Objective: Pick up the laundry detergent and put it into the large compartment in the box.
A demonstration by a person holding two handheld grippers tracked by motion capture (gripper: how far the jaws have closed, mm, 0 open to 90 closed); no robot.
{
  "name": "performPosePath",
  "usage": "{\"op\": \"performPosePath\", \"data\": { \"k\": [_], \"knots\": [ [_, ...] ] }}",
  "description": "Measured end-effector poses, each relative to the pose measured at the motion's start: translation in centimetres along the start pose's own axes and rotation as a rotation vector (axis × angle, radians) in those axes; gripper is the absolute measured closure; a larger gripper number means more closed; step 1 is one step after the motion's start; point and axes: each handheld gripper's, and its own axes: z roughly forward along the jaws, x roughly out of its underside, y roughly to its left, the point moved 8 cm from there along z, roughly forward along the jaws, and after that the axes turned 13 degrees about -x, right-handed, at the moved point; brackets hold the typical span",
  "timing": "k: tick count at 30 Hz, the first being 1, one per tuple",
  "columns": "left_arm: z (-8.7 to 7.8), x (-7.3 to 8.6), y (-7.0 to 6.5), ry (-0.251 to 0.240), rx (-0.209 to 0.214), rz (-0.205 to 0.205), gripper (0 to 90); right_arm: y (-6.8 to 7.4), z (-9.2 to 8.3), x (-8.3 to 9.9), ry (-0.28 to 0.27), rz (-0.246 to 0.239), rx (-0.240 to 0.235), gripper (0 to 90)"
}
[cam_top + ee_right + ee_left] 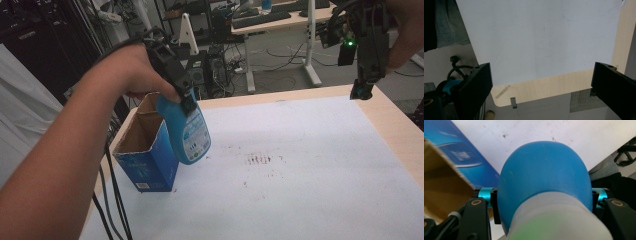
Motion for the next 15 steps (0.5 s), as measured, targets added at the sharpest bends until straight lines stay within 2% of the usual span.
{"op": "performPosePath", "data": {
  "k": [2,6,11,15],
  "knots": [
    [-0.8,0.2,0.8,0.001,-0.005,0.012,39.1,0.0,0.0,0.0,-0.001,-0.004,0.003,2.6],
    [-2.3,0.6,2.2,-0.019,-0.004,0.007,39.1,0.0,0.1,0.2,0.009,0.001,0.0,2.6],
    [-3.8,1.3,4.1,-0.024,-0.035,-0.021,39.1,-0.1,0.1,0.4,0.008,0.008,-0.001,2.6],
    [-4.7,2.1,5.9,-0.024,-0.04,-0.057,39.1,-0.1,0.2,0.4,0.01,0.018,-0.001,2.6]
  ]
}}
